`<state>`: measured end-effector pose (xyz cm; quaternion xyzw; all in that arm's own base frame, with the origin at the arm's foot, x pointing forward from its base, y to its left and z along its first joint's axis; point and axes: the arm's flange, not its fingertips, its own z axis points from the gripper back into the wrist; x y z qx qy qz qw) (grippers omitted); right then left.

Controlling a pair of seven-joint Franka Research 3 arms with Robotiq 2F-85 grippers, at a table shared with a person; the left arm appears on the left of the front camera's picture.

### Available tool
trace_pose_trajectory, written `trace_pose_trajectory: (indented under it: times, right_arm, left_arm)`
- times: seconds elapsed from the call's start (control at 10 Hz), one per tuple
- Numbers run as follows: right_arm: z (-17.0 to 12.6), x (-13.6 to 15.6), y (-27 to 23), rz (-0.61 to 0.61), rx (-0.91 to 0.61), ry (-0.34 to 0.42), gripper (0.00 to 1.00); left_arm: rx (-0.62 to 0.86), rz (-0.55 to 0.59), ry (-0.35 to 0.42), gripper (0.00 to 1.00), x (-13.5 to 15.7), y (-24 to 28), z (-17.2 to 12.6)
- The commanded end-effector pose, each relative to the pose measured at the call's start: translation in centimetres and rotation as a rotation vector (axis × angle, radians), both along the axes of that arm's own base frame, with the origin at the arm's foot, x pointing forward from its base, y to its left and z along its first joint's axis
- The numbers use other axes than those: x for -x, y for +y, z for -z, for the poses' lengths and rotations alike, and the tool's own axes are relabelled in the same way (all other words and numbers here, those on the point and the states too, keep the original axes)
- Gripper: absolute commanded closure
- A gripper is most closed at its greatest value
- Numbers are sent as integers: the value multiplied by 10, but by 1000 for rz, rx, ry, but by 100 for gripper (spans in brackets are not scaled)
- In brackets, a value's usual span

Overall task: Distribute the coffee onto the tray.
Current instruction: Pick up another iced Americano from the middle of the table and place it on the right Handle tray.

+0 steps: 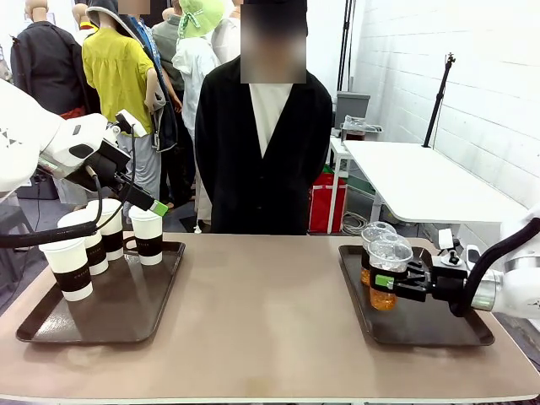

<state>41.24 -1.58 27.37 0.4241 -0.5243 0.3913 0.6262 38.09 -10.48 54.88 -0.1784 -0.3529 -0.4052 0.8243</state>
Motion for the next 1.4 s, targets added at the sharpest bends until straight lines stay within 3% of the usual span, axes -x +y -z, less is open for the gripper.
trace_pose_trajectory:
  times: [0.0, 0.3, 1.0, 1.2, 1.3]
  right_arm:
    - [12, -7, -6, -18, -44, -66, 39]
    - [29, -12, -10, -3, -71, -90, 39]
    - [51, -21, -8, 19, -70, -10, 39]
    - [51, -20, -7, 17, -72, 22, 0]
    - [50, -16, -9, 21, -69, 39, 0]
  left_arm:
    - [6, 3, 8, 0, 0, 2, 1]
    - [6, 3, 8, 0, 0, 2, 1]
    - [6, 3, 8, 0, 0, 2, 1]
    - [6, 3, 8, 0, 0, 2, 1]
    - [6, 3, 8, 0, 0, 2, 1]
